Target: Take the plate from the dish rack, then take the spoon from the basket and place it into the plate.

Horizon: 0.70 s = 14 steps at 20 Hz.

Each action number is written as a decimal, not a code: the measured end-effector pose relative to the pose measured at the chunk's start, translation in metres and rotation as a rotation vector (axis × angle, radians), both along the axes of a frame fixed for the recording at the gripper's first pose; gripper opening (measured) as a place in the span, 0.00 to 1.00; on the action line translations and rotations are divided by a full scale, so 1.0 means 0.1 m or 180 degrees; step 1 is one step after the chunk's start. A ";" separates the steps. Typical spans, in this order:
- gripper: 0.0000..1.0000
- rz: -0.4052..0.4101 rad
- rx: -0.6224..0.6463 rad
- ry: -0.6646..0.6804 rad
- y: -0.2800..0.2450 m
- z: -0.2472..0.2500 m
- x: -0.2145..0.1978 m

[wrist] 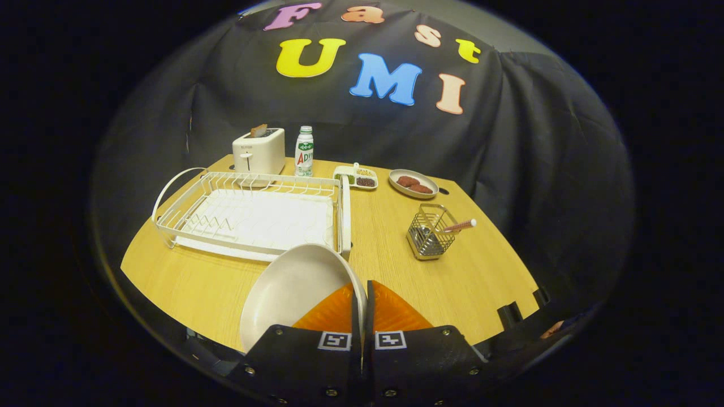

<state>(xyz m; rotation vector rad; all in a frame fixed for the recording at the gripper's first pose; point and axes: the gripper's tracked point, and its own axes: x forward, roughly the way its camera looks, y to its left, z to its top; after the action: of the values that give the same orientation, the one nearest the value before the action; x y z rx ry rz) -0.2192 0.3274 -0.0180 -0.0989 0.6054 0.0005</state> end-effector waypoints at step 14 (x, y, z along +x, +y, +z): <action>0.01 -0.0285 0.0766 0.0400 0.03 -0.79 0.13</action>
<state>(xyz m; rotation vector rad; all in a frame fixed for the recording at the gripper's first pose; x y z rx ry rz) -0.2060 0.3307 -0.0973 0.1626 0.7305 -0.0073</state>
